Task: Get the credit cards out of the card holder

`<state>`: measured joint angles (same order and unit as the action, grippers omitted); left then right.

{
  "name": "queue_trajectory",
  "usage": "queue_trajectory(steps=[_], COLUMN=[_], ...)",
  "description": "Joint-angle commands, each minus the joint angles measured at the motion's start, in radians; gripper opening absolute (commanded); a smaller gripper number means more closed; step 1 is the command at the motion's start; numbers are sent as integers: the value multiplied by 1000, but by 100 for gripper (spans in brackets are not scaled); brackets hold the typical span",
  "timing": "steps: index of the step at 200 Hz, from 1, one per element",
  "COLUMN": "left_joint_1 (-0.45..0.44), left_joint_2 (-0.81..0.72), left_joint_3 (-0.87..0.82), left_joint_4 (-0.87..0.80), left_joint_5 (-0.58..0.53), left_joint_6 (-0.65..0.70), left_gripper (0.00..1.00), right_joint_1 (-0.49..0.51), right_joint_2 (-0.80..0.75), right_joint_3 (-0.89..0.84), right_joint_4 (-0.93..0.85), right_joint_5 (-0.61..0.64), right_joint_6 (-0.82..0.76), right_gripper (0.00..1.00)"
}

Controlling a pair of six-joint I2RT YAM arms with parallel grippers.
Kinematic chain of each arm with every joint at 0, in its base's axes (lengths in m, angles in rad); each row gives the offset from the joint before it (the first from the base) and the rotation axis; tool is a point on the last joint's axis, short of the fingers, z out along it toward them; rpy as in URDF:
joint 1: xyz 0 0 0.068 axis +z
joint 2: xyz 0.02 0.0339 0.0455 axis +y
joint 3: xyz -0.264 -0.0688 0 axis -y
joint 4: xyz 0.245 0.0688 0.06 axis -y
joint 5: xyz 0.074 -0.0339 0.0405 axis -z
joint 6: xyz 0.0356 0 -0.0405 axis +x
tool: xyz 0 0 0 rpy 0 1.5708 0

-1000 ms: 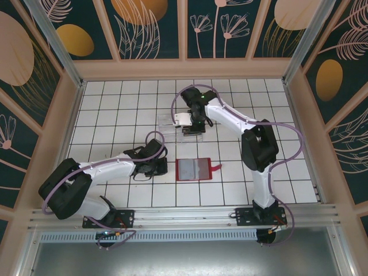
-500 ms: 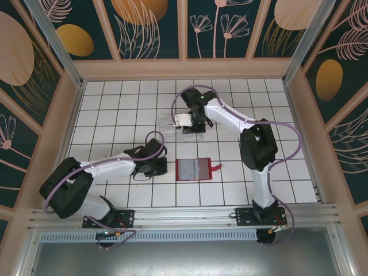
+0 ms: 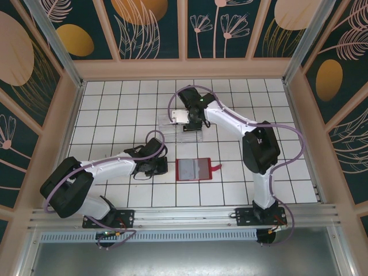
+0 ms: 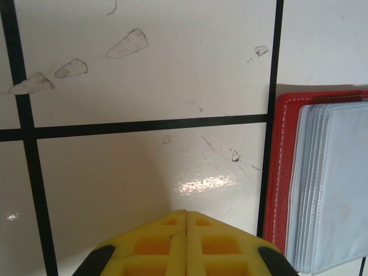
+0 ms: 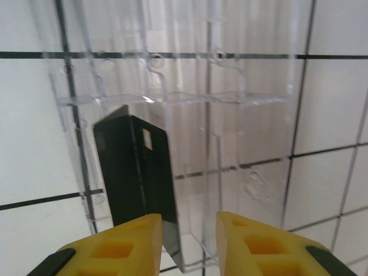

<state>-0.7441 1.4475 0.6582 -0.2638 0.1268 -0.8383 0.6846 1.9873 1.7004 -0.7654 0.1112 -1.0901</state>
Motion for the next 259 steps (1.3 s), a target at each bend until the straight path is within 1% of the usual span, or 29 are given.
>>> queue_trajectory(steps=[1, 10, 24, 32, 35, 42, 51, 68, 72, 76, 92, 131, 195, 213, 231, 243, 259], left_joint_1=[6, 7, 7, 6, 6, 6, 7, 6, 7, 6, 7, 6, 7, 7, 7, 8, 7], left_joint_2=[-2, -4, -4, 0, 1, 5, 7, 6, 4, 3, -2, -10, -18, -21, -22, -23, -30], left_joint_3=[24, 23, 24, 26, 27, 27, 29, 29, 29, 29, 29, 22, 17, 17, 15, 14, 11], left_joint_4=[-24, -25, -23, -20, -20, -19, -18, -22, -23, -24, -31, -32, -35, -35, -37, -38, -42], left_joint_5=[10, 8, 10, 12, 13, 15, 20, 21, 19, 18, 14, 11, 8, 7, 8, 7, 5], left_joint_6=[4, 2, -1, -2, -2, -3, -2, -3, -2, -2, -2, -8, -9, -9, -8, -9, -10], left_gripper=[7, 7, 7, 7, 7, 7, 7, 7, 7, 7, 7, 7, 7, 7, 7, 6, 6], right_joint_1=[4, 10, 23, 28, 28, 30, 29, 29, 29, 29, 29, 26, 15, 14, 13, 12, 12], right_joint_2=[-71, -87, -118, -136, -141, -147, -148, -135, -133, -130, -119, -83, -53, -51, -56, -61, -61], right_joint_3=[-26, -42, -115, -163, -180, -207, -227, -243, -247, -249, -256, -230, -169, -157, -150, -144, -137], right_joint_4=[38, 25, 65, 103, 116, 141, 162, 192, 202, 213, 257, 294, 319, 327, 339, 345, 348], right_joint_5=[25, -13, -20, -11, -10, -10, -11, 3, 8, 14, 41, 69, 122, 139, 138, 129, 141], right_joint_6=[24, 21, 11, 8, 10, 11, 18, 30, 33, 33, 29, 12, -3, 2, 14, 24, 31], right_gripper=[31, 33, 46, 56, 62, 72, 83, 89, 97, 99, 99, 99, 90, 85, 74, 64, 59])
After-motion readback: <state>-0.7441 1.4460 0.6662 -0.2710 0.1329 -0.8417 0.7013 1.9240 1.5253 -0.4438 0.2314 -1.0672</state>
